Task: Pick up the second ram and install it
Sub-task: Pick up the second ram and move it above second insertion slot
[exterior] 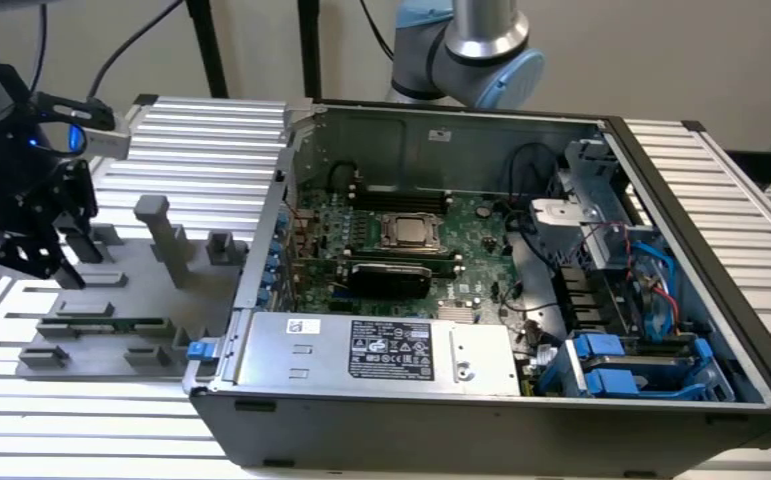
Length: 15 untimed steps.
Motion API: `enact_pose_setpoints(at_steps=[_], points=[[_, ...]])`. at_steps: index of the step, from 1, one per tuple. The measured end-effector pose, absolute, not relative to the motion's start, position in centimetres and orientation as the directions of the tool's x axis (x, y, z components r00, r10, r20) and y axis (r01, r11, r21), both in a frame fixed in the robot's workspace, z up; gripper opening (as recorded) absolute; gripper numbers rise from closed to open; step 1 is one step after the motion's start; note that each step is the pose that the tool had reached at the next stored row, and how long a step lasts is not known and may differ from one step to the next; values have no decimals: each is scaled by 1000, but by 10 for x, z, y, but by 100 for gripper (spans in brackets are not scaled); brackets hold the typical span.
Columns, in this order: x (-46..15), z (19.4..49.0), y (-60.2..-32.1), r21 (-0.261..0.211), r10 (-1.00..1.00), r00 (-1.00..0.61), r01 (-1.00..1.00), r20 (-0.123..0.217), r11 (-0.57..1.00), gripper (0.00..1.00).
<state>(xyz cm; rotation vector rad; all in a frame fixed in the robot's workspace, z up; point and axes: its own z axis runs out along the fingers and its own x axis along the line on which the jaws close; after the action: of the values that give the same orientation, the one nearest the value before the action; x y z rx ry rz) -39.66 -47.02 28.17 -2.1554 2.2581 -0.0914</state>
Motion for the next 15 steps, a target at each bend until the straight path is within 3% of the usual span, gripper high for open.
enact_pose_setpoints(at_steps=[15], points=[[-391,254,-478,-55,-999,-40,-998,27,38,42]])
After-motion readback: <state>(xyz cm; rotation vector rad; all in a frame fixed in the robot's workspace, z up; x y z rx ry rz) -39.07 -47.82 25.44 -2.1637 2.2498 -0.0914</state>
